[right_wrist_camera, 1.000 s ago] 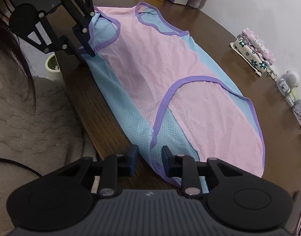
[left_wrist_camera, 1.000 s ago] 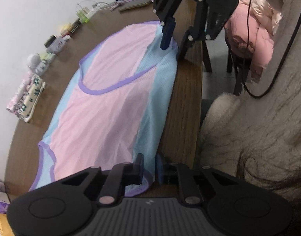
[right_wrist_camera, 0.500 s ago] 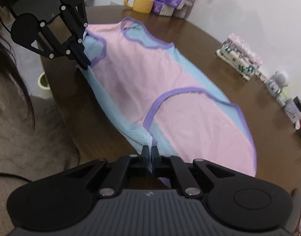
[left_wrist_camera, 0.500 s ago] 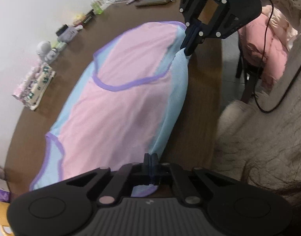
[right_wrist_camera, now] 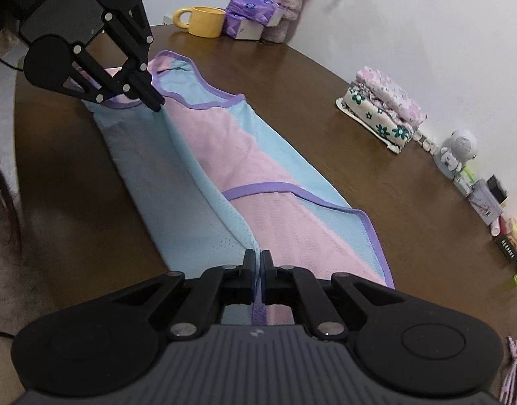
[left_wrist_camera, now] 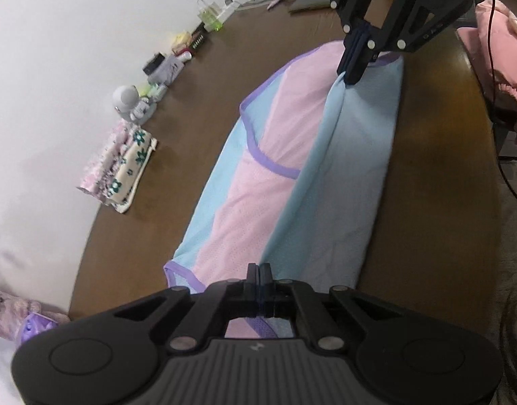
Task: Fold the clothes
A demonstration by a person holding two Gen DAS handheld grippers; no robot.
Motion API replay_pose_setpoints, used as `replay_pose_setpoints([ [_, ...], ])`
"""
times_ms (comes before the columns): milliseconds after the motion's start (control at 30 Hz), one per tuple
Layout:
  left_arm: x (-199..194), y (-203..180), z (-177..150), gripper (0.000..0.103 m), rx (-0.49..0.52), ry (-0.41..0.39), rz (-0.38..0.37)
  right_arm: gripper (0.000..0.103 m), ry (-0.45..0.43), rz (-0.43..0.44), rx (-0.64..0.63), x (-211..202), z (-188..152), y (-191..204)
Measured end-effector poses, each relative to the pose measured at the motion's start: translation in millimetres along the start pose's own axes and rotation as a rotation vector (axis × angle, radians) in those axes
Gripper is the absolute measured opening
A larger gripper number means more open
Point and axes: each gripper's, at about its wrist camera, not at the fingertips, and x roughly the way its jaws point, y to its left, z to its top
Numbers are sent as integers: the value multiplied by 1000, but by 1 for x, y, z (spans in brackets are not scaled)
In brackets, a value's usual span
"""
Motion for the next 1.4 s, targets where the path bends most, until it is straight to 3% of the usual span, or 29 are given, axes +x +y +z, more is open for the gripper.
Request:
replay_pose_setpoints([
  [500,46,25,-4,3,-111,40,-90,3,32,40,106,40,-11,-24],
  [667,21,40,-16,12,-326,-53,-73,8,-74,4,235,17,-21,-27],
  [800,6,36,-31,13,-496,-115,-141,12,-126,54,271,13,-20,-10],
  [867,8,28,-34,14,-544,-124,-162,19,-138,84,277,20,-17,2],
  [1000,15,15,-41,15,-639,-136,-181,20,-157,145,296,38,-9,24],
  [1267,25,20,-73,14,-763,-151,-145,24,-186,106,341,44,-19,33],
  [1400,18,24,-86,14,-820,-181,-153,29,-222,61,393,26,-32,31],
])
